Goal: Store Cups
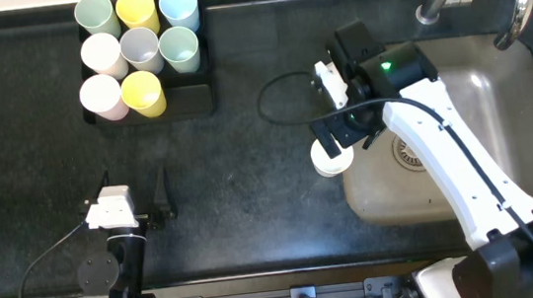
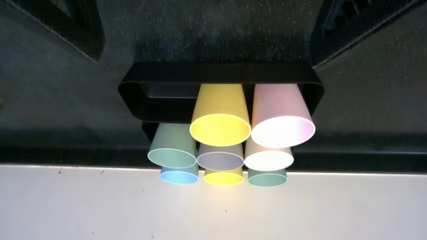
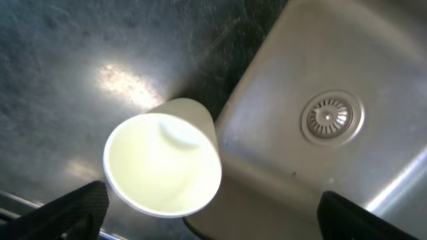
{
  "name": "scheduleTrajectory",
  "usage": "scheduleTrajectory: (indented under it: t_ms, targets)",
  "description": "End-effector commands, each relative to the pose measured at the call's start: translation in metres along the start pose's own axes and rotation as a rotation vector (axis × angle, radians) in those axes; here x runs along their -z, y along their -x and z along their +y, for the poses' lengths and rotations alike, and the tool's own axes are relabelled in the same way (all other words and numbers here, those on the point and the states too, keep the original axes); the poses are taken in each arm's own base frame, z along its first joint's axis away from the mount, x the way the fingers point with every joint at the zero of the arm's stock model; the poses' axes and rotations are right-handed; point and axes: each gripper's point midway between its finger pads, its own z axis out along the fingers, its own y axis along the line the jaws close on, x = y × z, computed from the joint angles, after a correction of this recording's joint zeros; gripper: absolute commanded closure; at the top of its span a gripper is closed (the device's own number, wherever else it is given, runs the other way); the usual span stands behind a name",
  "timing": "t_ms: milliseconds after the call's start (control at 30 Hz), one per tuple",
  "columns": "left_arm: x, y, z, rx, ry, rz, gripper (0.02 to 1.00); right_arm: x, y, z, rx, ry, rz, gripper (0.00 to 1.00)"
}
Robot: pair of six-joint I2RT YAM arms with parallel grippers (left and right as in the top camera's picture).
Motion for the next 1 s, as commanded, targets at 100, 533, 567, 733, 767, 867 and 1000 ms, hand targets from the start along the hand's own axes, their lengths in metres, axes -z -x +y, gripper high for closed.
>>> scheduleTrajectory:
  t_ms: [100,533,567,733,767,867,1000]
  targets:
    - [0.0,0.0,0.001,0.018,0.005,-0.003,0.02,-0.026,-0.022,-0.018,0.047,-0.003,0.067,0.003]
    - [0.0,0.0,0.001,0.018,0.005,-0.003,0.023,-0.057,-0.023,-0.02,0.067,0.003,0.072,0.003]
    - [0.0,0.0,0.001,0.018,0.005,-0.003,0.02,-0.057,-0.022,-0.02,0.061,0.002,0.066,0.007]
    - [0.0,0.0,0.001,0.018,0.005,-0.003,0.02,-0.057,-0.021,-0.019,0.052,0.008,0.062,0.958]
    - [0.0,0.0,0.001,0.019,0.005,-0.003,0.02,-0.057,-0.02,-0.019,0.046,0.007,0.061,0.958]
    - [0.0,0.0,0.001,0.018,0.005,-0.003,0.02,-0.053,-0.016,-0.018,0.027,0.004,0.045,0.958]
    - [0.0,0.0,0.001,0.019,0.005,-0.003,0.02,-0.026,0.005,-0.006,0.021,0.034,-0.024,0.956]
